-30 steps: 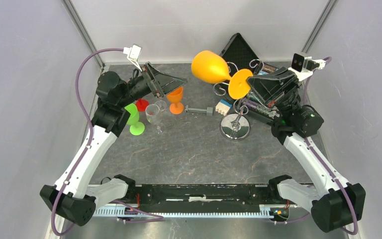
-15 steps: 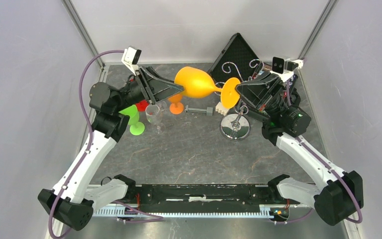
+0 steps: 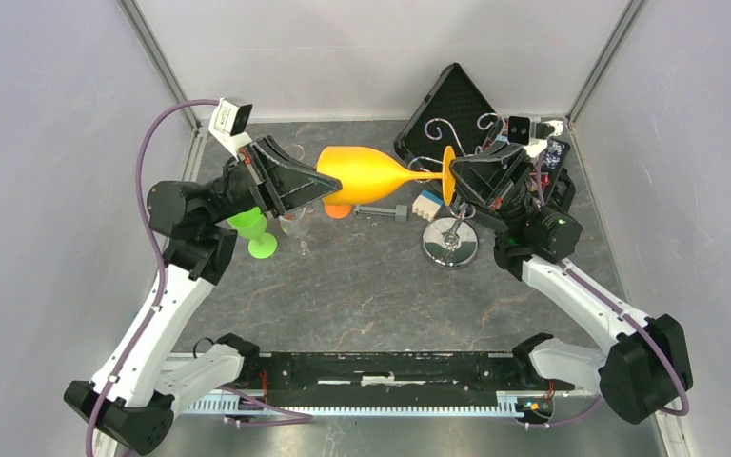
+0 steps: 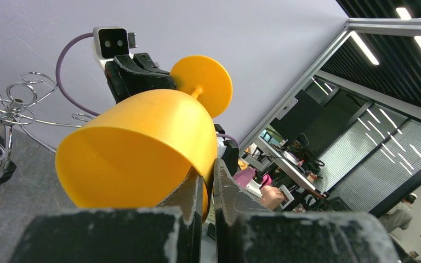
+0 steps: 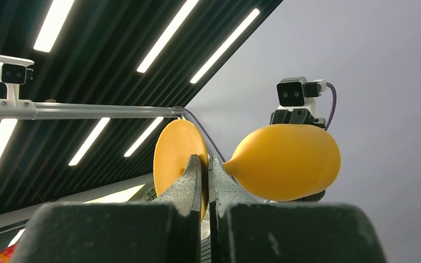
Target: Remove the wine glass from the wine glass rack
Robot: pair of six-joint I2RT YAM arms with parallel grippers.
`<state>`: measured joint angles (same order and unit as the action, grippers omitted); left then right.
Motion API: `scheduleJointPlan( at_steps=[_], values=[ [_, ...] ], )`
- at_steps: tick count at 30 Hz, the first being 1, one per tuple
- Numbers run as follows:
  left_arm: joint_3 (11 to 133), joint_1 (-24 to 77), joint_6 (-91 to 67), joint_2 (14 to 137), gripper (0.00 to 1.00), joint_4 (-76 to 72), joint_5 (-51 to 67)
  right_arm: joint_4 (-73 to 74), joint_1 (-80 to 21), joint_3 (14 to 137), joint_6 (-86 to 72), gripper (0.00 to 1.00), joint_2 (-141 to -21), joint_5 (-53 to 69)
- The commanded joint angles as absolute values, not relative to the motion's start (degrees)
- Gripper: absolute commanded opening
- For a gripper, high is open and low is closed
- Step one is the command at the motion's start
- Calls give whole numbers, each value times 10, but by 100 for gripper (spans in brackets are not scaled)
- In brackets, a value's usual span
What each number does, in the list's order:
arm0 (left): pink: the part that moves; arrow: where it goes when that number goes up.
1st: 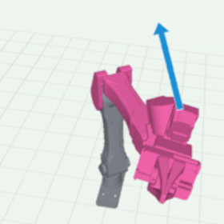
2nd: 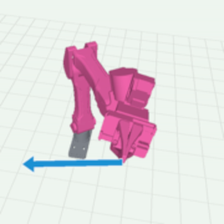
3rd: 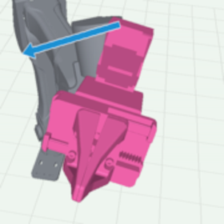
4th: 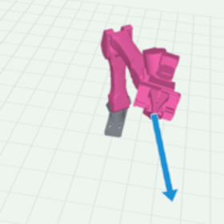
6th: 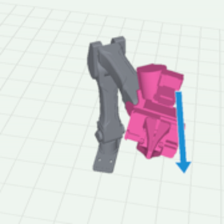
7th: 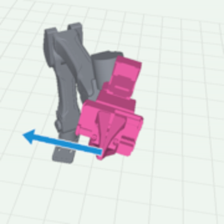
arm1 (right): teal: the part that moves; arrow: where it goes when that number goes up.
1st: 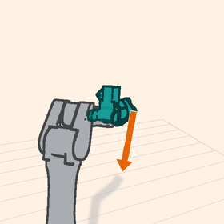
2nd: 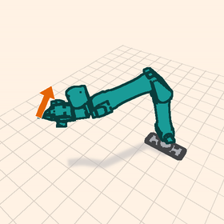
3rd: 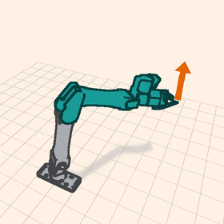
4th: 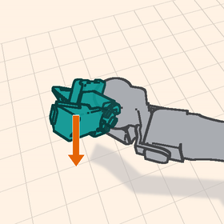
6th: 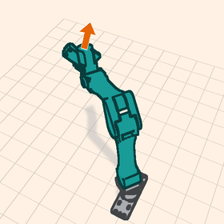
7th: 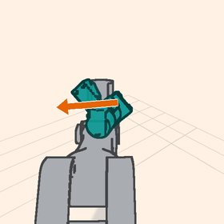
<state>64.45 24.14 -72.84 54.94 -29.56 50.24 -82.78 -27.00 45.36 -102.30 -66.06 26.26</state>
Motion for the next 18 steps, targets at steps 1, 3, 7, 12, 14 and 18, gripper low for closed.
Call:
scheduleJointPlan(
  at_steps=[1, 3, 7, 12, 14, 18],
  values=[
    [642, 247, -704, 542, 2, -316, 517, -844, -273, 452, -1006, 9, -671, 275],
    [641, 247, -695, 538, 2, -309, 512, -837, -274, 453, -995, 28, -670, 278],
    [657, 247, -623, 515, 2, -214, 455, -767, -273, 440, -923, 53, -646, 271],
    [689, 247, -447, 447, 2, -14, 329, -633, -273, 432, -788, 67, -600, 250],
    [708, 247, -406, 439, 2, 51, 304, -550, -273, 443, -728, 69, -584, 237],
    [773, 247, -305, 445, 2, 210, 241, -415, -273, 461, -618, 72, -553, 196]
  ],
)
